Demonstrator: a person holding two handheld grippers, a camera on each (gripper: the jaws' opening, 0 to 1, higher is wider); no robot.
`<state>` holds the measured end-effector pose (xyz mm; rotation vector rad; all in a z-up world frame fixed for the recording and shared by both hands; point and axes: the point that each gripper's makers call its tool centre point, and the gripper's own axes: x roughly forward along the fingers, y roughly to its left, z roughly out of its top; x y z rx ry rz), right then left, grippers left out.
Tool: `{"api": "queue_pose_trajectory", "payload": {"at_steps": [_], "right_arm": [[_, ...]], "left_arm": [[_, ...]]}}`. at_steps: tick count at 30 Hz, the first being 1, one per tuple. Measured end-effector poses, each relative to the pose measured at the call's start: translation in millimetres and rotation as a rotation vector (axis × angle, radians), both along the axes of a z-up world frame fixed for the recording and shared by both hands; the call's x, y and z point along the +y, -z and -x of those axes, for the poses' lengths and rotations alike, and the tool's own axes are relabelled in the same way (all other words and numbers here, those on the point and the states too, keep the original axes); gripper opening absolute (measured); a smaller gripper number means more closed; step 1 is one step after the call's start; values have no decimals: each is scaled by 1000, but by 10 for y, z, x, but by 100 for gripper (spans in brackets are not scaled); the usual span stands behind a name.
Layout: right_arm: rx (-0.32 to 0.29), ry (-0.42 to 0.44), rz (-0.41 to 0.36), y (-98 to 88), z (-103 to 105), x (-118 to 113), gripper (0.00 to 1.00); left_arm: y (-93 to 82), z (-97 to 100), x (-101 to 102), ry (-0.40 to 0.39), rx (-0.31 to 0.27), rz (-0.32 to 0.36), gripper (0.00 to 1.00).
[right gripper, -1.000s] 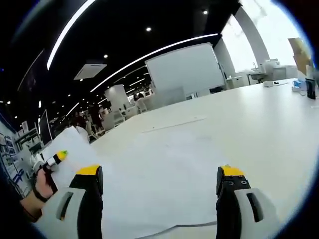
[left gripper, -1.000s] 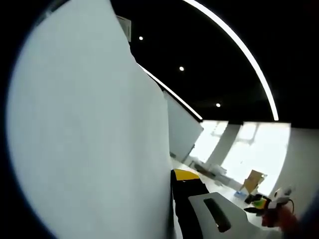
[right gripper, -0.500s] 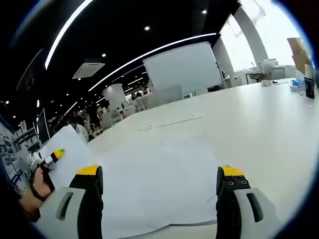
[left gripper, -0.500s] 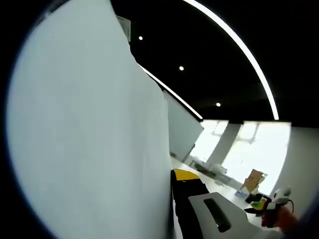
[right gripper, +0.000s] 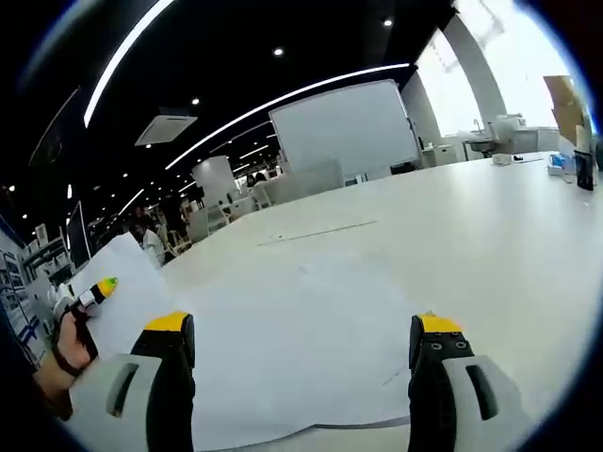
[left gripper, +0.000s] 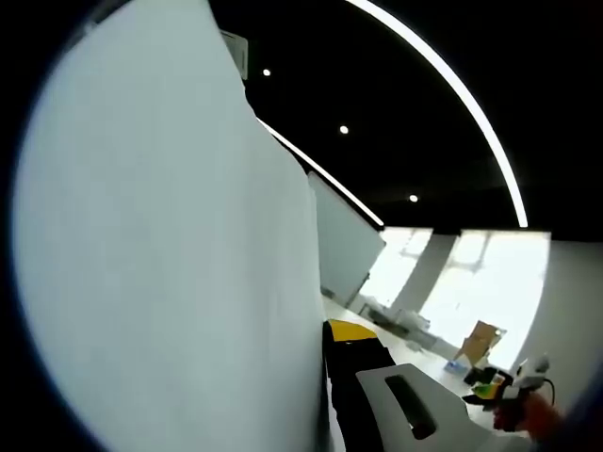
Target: Organize the stack of printing papers by aligning and flattening the scattered papers on the table
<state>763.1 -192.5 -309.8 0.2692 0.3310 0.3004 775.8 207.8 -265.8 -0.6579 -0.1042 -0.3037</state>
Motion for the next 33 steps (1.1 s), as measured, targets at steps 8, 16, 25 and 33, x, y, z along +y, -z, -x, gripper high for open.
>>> {"api": "queue_pose_trajectory", "payload": {"at_steps": [8, 16, 25, 33], "right_arm": [[5, 12, 39, 81, -3, -40, 89], [17, -6, 93, 180, 20, -21, 88], [29, -28, 168, 236, 72, -10, 86], [73, -59, 282, 375, 125, 42, 86]], "left_arm": [[0, -1, -14, 1, 1, -6, 6], [1, -3, -36, 2, 2, -16, 6], [1, -3, -40, 4, 3, -18, 6], [-4, 9, -45, 7, 2, -15, 6]]}}
